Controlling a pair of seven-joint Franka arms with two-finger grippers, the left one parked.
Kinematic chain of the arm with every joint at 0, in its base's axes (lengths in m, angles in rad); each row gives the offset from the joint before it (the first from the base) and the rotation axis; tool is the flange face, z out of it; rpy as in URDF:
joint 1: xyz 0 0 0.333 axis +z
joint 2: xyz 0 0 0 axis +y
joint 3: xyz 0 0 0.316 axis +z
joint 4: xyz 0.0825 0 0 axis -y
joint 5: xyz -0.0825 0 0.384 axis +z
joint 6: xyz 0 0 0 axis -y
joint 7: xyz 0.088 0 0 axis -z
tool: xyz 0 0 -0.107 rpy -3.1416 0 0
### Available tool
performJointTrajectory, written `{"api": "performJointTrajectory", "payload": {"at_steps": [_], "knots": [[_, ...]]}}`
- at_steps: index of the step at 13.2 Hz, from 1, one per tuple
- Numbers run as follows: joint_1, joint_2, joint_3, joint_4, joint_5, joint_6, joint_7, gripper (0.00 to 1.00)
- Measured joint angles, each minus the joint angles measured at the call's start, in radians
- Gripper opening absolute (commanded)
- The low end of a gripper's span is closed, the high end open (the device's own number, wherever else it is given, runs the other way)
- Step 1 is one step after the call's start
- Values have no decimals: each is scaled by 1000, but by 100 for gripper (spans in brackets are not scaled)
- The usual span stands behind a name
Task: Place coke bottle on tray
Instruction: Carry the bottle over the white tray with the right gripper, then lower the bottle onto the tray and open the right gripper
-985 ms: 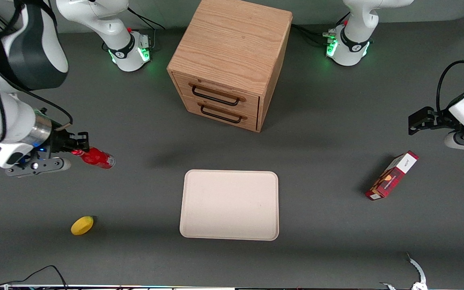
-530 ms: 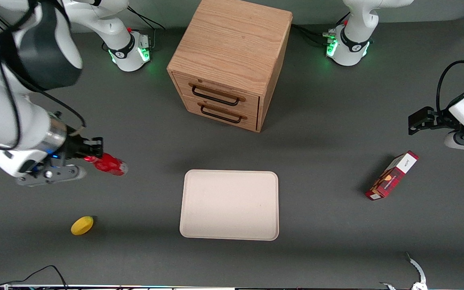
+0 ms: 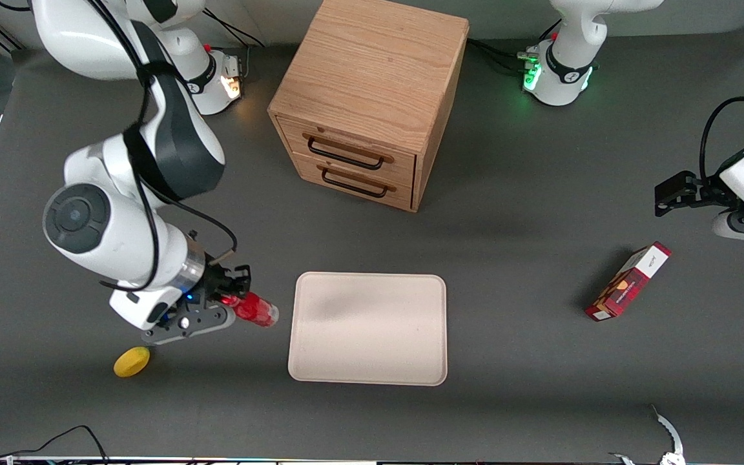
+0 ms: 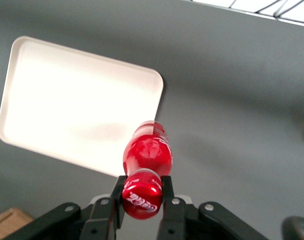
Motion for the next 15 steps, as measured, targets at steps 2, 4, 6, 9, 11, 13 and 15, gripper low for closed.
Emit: {"api": "performJointTrajectory", "payload": {"at_steps": [2,4,6,9,11,13,15], "knots": [[22,69,0,1,0,91,0,0],[50,129,-1,2,0,146,2,0],[62,164,-2,4,0,183,4,0],[65,193,-3,13,0,211,4,0],[65,206,-3,14,0,231,4,0],[67,219,-3,14,0,252,4,0],[69,225,-4,17,0,263,4,0]]}}
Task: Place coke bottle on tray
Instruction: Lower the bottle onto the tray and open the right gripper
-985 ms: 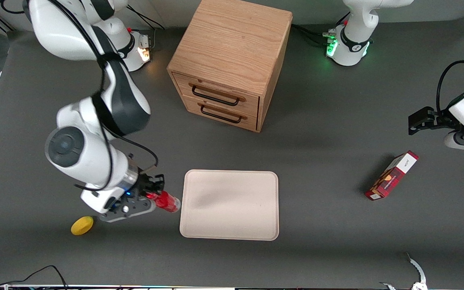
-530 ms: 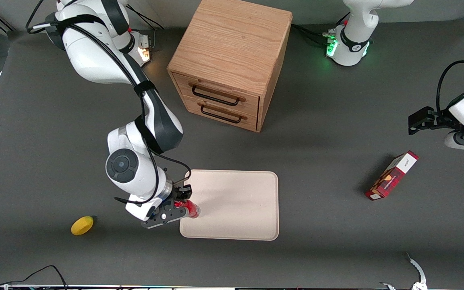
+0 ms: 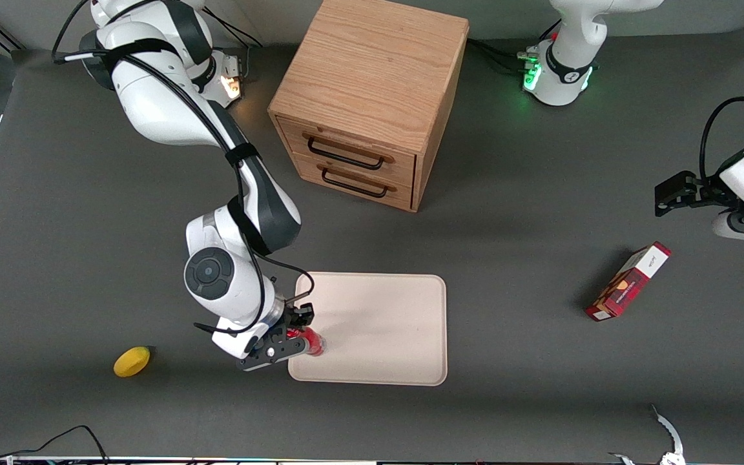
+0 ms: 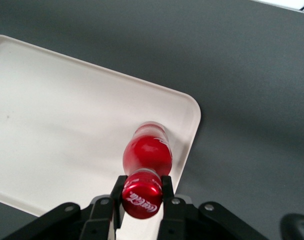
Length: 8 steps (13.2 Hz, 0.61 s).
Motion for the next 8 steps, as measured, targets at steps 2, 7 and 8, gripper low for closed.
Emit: {"api": "performJointTrajectory", "payload": {"at_steps": [2,7,8], "knots": [[3,2,0,0,0,8,0,9],[4,3,-2,0,0,12,1,85],[5,3,-2,0,0,13,4,88]]}}
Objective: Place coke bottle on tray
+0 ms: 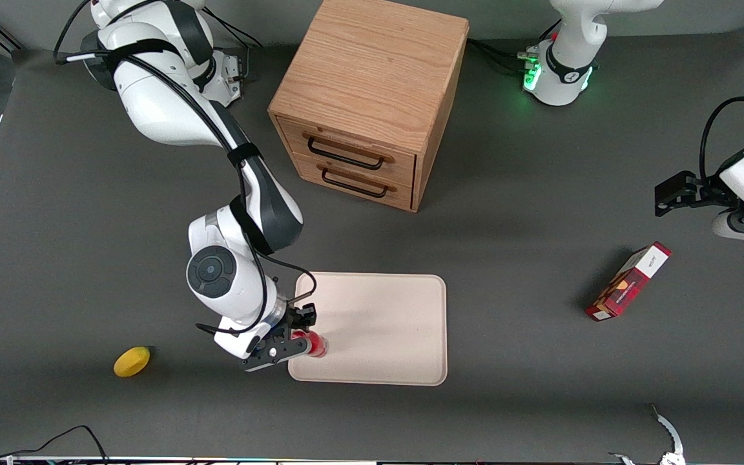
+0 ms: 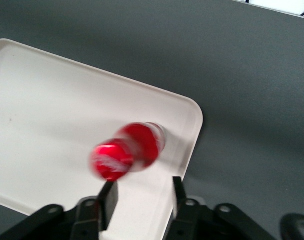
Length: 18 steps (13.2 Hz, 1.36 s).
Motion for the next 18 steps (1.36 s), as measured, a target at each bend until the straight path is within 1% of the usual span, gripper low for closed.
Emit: {"api": "performJointTrajectory", "payload": {"at_steps": [2,5,8,11,14,18], "knots": [[1,0,-6,0,0,1,8,96],[1,0,-11,6,0,1,14,99],[1,-6,-13,26,-1,-12,16,99],[-3,-51,-24,39,-1,-115,54,99],[-36,-125,-30,34,-1,-253,85,99],[-101,-282,-34,-57,-12,-373,69,100]]}}
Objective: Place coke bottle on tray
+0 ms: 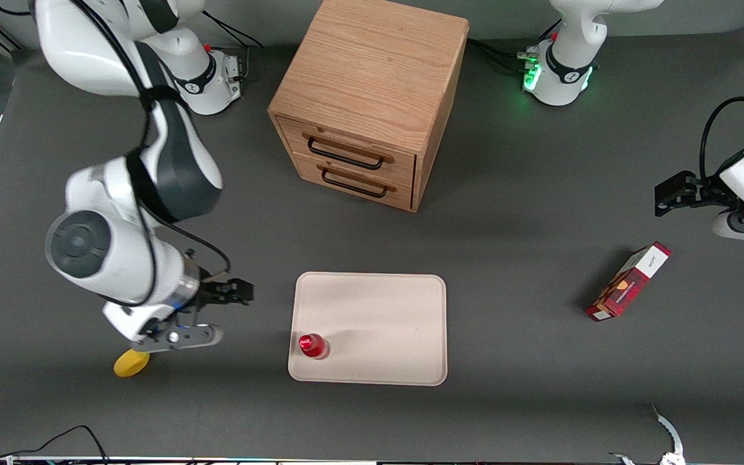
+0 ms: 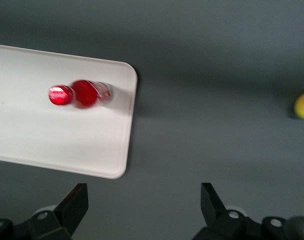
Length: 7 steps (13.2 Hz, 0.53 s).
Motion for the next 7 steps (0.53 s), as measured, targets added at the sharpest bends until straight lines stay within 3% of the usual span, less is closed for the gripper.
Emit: {"api": "performJointTrajectory", "payload": {"at_steps": [7], "knots": [[-149,-386,0,-317,-33,-69,-86,100]]}}
